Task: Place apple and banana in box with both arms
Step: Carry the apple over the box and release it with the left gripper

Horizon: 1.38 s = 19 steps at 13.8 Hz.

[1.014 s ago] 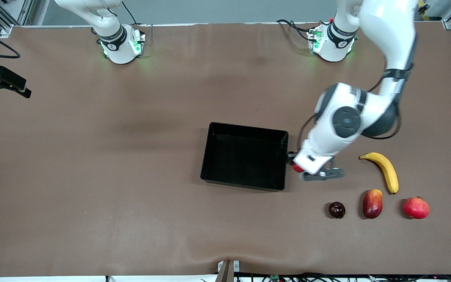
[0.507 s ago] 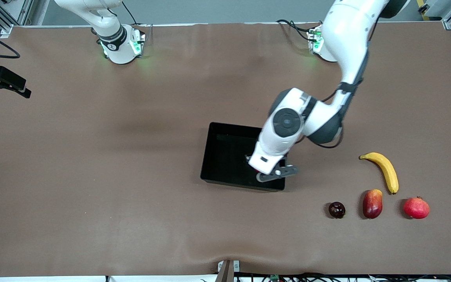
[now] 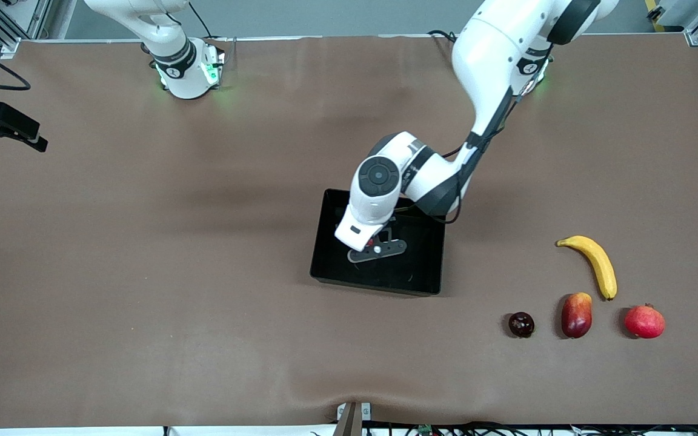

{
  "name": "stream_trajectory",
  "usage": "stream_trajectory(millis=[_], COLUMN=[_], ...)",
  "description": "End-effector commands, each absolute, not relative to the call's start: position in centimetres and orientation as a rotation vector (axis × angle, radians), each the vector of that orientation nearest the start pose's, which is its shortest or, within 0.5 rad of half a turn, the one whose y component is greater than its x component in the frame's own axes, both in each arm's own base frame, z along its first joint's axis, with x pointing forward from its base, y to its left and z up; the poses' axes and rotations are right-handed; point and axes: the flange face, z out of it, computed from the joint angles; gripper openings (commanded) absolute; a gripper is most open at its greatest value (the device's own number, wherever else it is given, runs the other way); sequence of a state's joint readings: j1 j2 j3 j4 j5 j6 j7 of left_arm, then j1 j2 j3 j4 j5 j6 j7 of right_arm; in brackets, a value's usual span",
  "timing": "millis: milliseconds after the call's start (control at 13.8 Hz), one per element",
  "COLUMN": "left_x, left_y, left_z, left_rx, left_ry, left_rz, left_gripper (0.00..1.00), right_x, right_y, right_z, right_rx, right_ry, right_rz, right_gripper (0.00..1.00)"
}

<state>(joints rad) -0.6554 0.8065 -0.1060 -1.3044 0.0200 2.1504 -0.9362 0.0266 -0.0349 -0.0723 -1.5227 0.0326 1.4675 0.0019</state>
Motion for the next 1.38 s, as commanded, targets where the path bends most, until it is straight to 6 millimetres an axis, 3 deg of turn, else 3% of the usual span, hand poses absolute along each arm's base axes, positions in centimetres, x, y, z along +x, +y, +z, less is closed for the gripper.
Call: stream_trajectory(millis=[0, 435, 580, 652, 725, 797, 870, 1087, 1232, 1304], left_x=[55.6, 54.9, 54.8, 54.9, 54.9, 54.9, 54.9, 55.4, 55.7, 56.9], left_y=[-51.7, -52.6, -52.6, -52.5, -52.4, -52.3, -52.3, -52.0, -51.0, -49.1], left_z=[25.4, 22.2, 21.5, 21.2, 20.8, 20.7, 20.8, 24.4, 29.3, 32.5], left_rx=[-3.204, -3.22, -3.217, -3.214, -3.21, -3.208, -3.209, -3.213, -3.194, -3.19], left_ry=[-0.337, -0.318, -0.318, -0.323, -0.327, -0.324, -0.322, -0.331, -0.337, -0.378], left_rz=[0.018, 0.014, 0.019, 0.023, 0.027, 0.027, 0.024, 0.007, 0.011, -0.004], left_gripper=[0.17, 0.19, 0.28, 0.43, 0.76, 1.0, 1.0, 1.0, 1.0, 1.0], right_x=[53.0, 53.0, 53.0, 53.0, 53.0, 53.0, 53.0, 53.0, 53.0, 53.0], right_y=[-2.5, -2.7, -2.7, -2.7, -2.7, -2.7, -2.7, -2.7, -2.7, -2.7], right_z=[66.2, 66.4, 66.4, 66.4, 66.4, 66.4, 66.4, 66.4, 66.4, 66.4], right_rx=[-3.113, -3.115, -3.115, -3.115, -3.115, -3.115, -3.115, -3.115, -3.115, -3.115], right_ry=[0.089, 0.094, 0.094, 0.094, 0.094, 0.094, 0.094, 0.097, 0.094, 0.094], right_rz=[0.016, 0.009, 0.009, 0.009, 0.009, 0.009, 0.009, 0.009, 0.009, 0.009], right_gripper=[1.0, 1.0, 1.0, 1.0, 1.0, 1.0, 1.0, 1.0, 1.0, 1.0])
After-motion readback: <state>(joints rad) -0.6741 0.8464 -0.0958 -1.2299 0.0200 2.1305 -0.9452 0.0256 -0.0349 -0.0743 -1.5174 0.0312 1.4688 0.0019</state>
